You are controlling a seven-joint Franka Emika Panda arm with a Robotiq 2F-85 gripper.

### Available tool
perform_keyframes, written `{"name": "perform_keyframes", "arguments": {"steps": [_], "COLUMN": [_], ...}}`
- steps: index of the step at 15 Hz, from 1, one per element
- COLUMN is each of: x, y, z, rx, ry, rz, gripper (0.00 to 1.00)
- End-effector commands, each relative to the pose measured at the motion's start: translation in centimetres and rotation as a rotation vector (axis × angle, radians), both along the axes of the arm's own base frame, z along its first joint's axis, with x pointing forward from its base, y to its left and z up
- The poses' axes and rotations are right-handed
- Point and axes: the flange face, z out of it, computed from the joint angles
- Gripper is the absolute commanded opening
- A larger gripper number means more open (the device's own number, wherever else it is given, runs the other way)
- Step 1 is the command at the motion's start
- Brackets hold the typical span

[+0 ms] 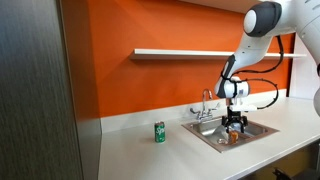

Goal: Take the can out of the sink

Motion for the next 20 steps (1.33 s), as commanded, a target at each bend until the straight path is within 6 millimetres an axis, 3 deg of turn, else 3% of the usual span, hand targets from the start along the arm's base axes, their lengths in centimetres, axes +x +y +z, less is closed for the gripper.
{"name": "perform_keyframes", "arguments": {"steps": [1,20], "x": [0.7,2.1], "y": [-0.8,-1.6], "z": [-0.3,-2.2], "rx": [-0.004,-0.011], "ry": [0.010,0.019], "rz": [0.015,0.027], "gripper": [1.00,1.00]}}
